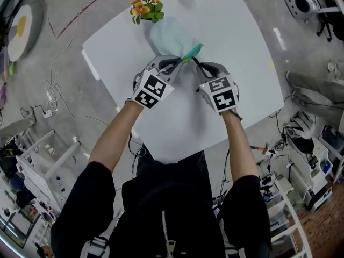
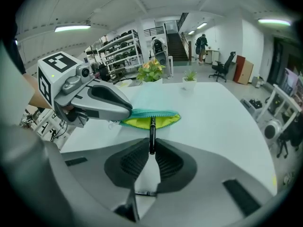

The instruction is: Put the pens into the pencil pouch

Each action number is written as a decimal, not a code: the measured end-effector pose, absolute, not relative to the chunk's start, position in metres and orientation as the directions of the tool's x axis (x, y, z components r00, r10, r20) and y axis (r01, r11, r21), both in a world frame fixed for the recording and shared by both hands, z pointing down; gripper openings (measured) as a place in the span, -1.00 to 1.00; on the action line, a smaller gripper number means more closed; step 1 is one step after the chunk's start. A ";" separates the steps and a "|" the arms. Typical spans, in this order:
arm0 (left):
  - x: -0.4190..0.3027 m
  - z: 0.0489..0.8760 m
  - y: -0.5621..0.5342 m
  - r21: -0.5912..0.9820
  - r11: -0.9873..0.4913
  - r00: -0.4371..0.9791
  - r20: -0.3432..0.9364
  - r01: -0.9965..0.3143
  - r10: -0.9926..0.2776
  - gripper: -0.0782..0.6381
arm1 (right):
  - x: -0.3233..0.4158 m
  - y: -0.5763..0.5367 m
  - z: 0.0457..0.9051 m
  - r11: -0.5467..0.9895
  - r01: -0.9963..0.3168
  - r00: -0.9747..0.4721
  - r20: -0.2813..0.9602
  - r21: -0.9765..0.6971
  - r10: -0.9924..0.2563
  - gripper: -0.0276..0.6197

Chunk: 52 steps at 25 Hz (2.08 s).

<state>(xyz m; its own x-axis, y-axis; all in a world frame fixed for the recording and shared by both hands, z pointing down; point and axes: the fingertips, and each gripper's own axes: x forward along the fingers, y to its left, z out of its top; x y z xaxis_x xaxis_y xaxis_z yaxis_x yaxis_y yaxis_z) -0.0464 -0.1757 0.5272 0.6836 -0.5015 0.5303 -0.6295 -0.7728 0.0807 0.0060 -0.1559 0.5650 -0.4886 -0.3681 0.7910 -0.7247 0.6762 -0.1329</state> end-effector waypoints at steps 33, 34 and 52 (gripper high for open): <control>-0.051 0.499 -0.182 0.209 -0.756 0.752 0.433 -0.620 -0.497 -0.69 | -0.032 -0.207 0.548 0.701 -0.710 -0.569 0.634 -0.059 -0.523 -0.75; -0.052 0.499 -0.182 0.217 -0.754 0.753 0.432 -0.620 -0.496 -0.69 | -0.033 -0.208 0.550 0.700 -0.712 -0.564 0.637 -0.055 -0.525 -0.75; -0.051 0.509 -0.183 0.211 -0.744 0.739 0.448 -0.634 -0.503 -0.69 | -0.004 -0.194 0.541 0.630 -0.775 -0.502 0.645 -0.040 -0.576 -0.54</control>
